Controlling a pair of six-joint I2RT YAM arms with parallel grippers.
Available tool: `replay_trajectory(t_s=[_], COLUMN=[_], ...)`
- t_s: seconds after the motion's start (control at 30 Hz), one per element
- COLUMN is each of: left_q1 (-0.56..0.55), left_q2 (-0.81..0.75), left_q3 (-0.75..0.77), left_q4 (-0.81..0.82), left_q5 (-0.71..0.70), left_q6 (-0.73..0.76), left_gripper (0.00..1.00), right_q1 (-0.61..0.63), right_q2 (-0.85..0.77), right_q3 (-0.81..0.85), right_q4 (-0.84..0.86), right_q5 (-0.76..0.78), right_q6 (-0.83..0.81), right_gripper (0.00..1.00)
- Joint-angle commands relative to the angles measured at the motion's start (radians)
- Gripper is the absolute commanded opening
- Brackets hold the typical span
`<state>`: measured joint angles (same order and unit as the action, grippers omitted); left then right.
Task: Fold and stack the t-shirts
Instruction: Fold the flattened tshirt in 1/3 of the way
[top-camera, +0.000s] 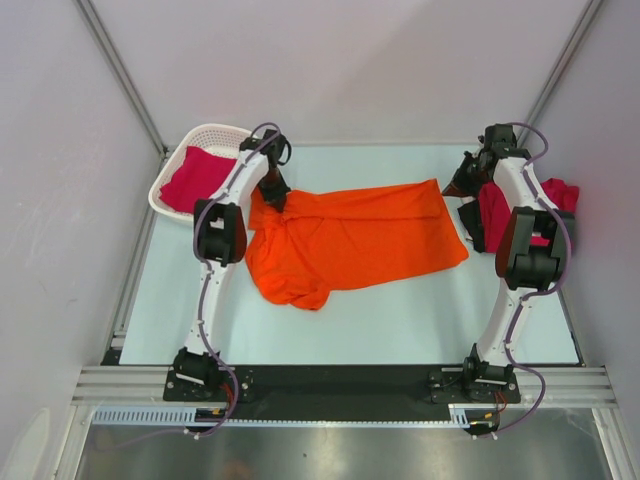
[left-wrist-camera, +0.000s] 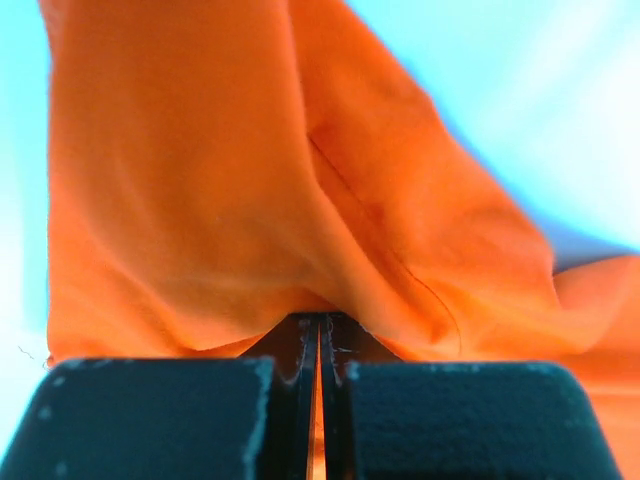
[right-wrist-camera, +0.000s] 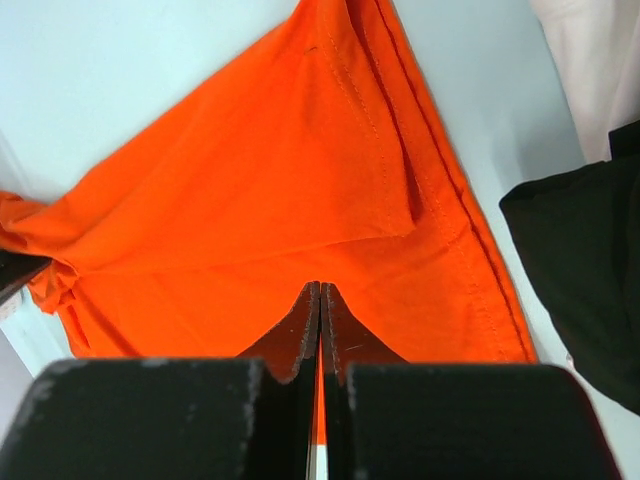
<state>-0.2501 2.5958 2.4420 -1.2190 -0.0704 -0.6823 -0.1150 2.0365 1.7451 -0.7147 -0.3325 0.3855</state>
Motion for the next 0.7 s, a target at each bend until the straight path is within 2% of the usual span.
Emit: replay_trajectory(t_s=[0.0,0.1,0.13,0.17,0.2,0.23,0.27,0.3,0.37,0.4,0.43,0.53,0.67], left_q1=[0.021,0.015,0.011,0.009,0.008,0.009,0.008,0.006,0.000,-0.002,-0.002,-0.005,-0.028], left_q2=[0.023,-0.084,-0.195,-0.257,-0.337,-0.405,-0.534,-0.583,-0.696,-0.724,-0.756,-0.844,-0.898], left_q3=[0.031,-0.101,-0.154,-0.295,-0.375,-0.450,-0.571,-0.616,-0.705,-0.737,-0.770,-0.955,-1.095], left_q4=[0.140,0.200,0.225,0.307,0.362,0.409,0.485,0.502,0.507,0.501,0.497,0.477,0.507], left_q5=[0.018,0.058,0.049,0.057,0.061,0.089,0.113,0.121,0.133,0.135,0.139,0.158,0.094], left_q6=[-0.005,0.052,0.075,0.087,0.099,0.110,0.118,0.134,0.153,0.162,0.161,0.155,0.148], left_gripper=[0.00,0.01,0.10,0.18,0.33,0.68,0.78,0.88,0.93,0.94,0.94,0.92,0.90], right_q1=[0.003,-0.002,-0.005,-0.009,-0.015,-0.034,-0.040,-0.048,-0.071,-0.081,-0.100,-0.136,-0.147], right_q2=[-0.053,-0.074,-0.093,-0.107,-0.123,-0.139,-0.185,-0.208,-0.286,-0.312,-0.338,-0.423,-0.469], right_q3=[0.036,0.036,0.031,0.027,-0.001,-0.016,-0.041,-0.092,-0.159,-0.191,-0.273,-0.418,-0.525], right_q4=[-0.023,-0.028,-0.029,-0.029,-0.029,-0.026,-0.025,-0.025,-0.025,-0.026,-0.026,-0.025,-0.026], right_q5=[-0.028,-0.043,-0.054,-0.062,-0.072,-0.095,-0.097,-0.099,-0.091,-0.085,-0.086,-0.083,-0.099], right_q6=[-0.020,-0.036,-0.039,-0.039,-0.037,-0.028,-0.028,-0.027,-0.023,-0.019,-0.014,0.006,0.006], right_gripper=[0.00,0.00,0.02,0.04,0.22,0.31,0.39,0.54,0.71,0.82,0.85,0.85,0.81])
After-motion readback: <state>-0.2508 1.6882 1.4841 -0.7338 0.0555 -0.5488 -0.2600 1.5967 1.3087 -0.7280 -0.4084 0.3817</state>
